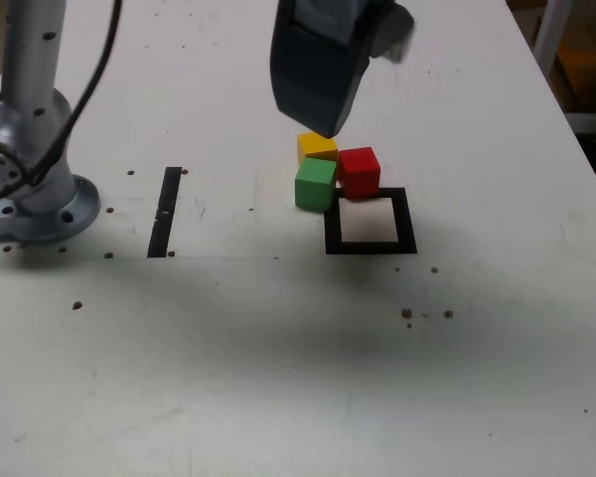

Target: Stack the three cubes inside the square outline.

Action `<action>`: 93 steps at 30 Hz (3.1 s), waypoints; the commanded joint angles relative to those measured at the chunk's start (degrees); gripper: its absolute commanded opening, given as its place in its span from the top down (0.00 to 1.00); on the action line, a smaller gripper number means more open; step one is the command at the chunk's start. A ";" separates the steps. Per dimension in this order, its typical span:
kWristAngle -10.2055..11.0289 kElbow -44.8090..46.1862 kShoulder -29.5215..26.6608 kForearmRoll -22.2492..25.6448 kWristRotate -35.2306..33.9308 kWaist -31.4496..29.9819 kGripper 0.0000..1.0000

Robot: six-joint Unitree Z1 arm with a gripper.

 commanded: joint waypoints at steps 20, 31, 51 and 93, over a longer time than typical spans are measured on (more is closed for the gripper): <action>-4.95 11.36 1.51 -17.46 -14.73 4.14 0.00; -5.21 14.96 3.55 -23.96 -14.74 6.55 0.02; -3.41 19.05 8.16 -33.58 -14.47 7.79 0.02; -3.05 20.03 9.21 -33.70 -10.25 11.39 0.55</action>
